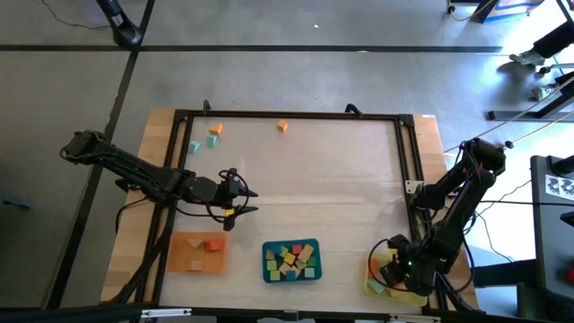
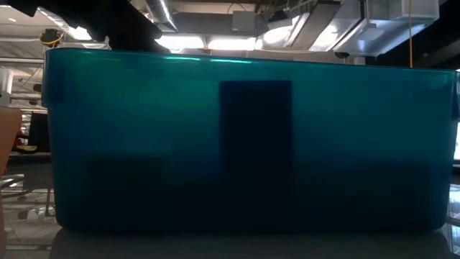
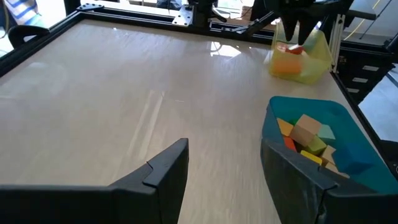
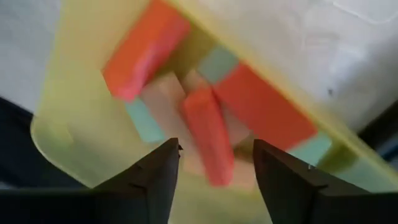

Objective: Sort blocks by size
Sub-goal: Put the orange rectangular block into the yellow bin, then put the yellow triangular block into the orange bin

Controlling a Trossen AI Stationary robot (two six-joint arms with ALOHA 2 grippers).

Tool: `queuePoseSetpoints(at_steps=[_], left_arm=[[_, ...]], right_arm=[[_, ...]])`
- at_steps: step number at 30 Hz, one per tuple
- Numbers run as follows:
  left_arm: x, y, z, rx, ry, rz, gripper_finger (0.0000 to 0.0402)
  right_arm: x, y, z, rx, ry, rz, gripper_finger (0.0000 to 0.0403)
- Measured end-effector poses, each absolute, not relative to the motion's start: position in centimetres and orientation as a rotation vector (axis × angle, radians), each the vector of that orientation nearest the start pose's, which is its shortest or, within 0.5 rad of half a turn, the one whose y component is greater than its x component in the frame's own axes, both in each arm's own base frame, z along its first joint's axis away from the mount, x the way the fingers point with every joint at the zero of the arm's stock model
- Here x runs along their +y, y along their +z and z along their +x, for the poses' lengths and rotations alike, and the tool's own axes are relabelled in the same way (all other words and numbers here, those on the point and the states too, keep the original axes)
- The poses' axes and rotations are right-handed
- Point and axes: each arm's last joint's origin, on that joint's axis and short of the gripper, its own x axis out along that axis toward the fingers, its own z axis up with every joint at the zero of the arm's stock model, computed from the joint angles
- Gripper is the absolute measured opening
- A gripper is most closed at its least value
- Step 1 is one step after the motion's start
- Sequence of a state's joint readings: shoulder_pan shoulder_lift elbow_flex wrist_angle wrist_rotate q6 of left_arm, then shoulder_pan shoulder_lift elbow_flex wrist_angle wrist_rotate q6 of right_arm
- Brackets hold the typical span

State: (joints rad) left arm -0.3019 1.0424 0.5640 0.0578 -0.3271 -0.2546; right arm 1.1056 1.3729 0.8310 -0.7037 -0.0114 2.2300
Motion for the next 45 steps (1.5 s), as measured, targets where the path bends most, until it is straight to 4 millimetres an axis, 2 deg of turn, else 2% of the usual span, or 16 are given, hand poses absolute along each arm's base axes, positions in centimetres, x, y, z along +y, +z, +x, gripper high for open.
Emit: queuePoseSetpoints(at_steps=[6,12,19,25,30,36,40,45], left_arm=[[-5.6,23.3,21.2,0.394,0.075,-0.121,0.0186],[-5.6,23.3,21.2,0.398,0.075,-0.12,0.0186],[-5.6,23.3,21.2,0.397,0.078,-0.123,0.0186],[-5.1,23.3,21.3,0.392,0.112,-0.113,0.0186],[-2.7,23.4,21.3,0.46,0.344,-0.08,0.0186],[1.9,22.7,20.6,0.57,0.651,-0.123,0.0186],[4.2,22.5,20.2,0.58,0.742,-0.176,0.0186],[5.8,22.8,19.9,0.586,0.789,-0.124,0.0186]], right_arm=[[22.2,21.5,11.1,1.416,-0.541,1.179,0.0218],[21.5,23.3,11.9,1.221,-0.47,1.151,0.0218],[19.1,23.5,14.3,1.09,-0.448,0.954,0.0218],[16.1,23.8,17.5,0.864,-0.45,0.646,0.0218],[13.6,23.9,19.6,0.773,-0.51,0.436,0.0218],[11.6,23.6,21.4,0.717,-0.599,0.313,0.0218],[11.1,22.7,22.6,0.738,-0.617,0.247,0.0218],[10.9,21.2,23.5,0.812,-0.629,0.212,0.0218]])
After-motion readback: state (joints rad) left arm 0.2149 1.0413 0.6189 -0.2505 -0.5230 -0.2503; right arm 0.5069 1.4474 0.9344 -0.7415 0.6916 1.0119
